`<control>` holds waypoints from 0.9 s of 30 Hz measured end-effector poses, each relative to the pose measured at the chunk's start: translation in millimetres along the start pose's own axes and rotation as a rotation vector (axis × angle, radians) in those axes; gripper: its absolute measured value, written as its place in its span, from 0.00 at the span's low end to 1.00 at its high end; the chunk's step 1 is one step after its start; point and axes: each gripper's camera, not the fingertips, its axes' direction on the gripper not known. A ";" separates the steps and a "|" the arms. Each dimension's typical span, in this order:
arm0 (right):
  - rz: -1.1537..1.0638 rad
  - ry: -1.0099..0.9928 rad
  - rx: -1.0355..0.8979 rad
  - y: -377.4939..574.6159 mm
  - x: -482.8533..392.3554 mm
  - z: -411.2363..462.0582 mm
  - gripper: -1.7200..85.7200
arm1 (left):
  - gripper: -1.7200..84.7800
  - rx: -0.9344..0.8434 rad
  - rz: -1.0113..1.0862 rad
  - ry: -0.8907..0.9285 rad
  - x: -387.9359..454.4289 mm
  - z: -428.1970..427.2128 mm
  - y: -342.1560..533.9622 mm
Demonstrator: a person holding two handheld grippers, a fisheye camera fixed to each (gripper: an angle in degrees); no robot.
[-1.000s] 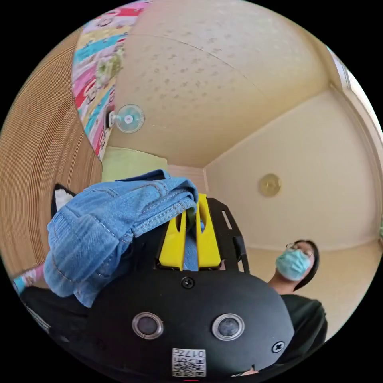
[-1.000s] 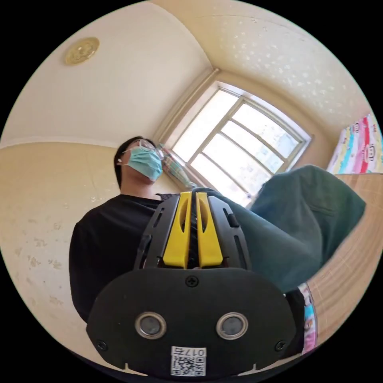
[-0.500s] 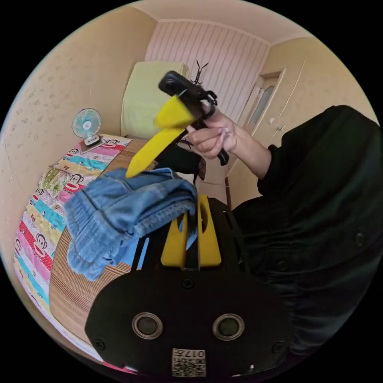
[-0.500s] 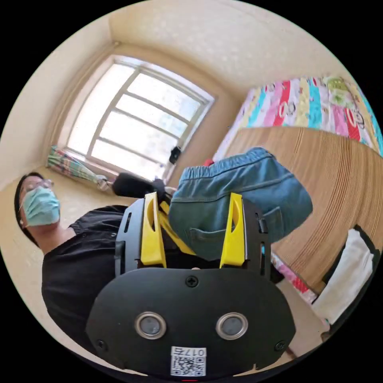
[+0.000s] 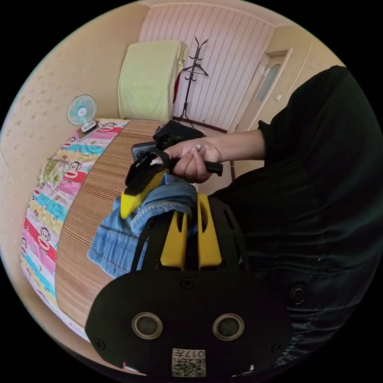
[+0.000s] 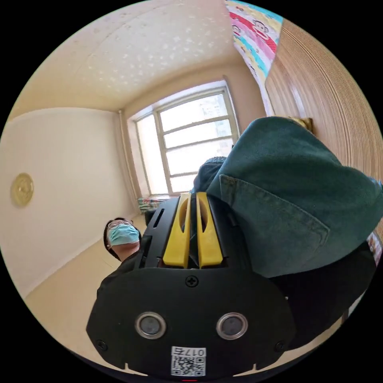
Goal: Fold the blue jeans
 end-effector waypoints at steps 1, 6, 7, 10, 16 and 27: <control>-0.041 -0.042 0.018 -1.8 -7.0 -2.1 0.06 | 0.07 0.021 -0.023 -0.064 4.2 -2.5 -4.1; -0.348 -0.262 0.024 -15.7 -77.4 -1.5 0.05 | 0.10 0.231 -0.290 -0.054 -35.3 -39.9 0.3; -0.377 -0.280 0.020 -16.5 -86.0 -0.3 0.05 | 0.14 0.301 -0.362 0.021 -52.8 -52.3 8.8; -0.508 -0.393 -0.001 -17.8 -124.8 4.9 0.04 | 0.21 0.480 -0.522 0.206 -92.6 -78.0 40.1; -0.592 -0.391 -0.120 -13.7 -187.4 37.6 0.04 | 0.24 0.536 -0.746 0.245 -125.4 -88.0 77.7; -0.845 -0.387 -0.311 24.2 -301.2 101.6 0.04 | 0.24 0.460 -1.090 -0.078 -125.6 -217.2 145.2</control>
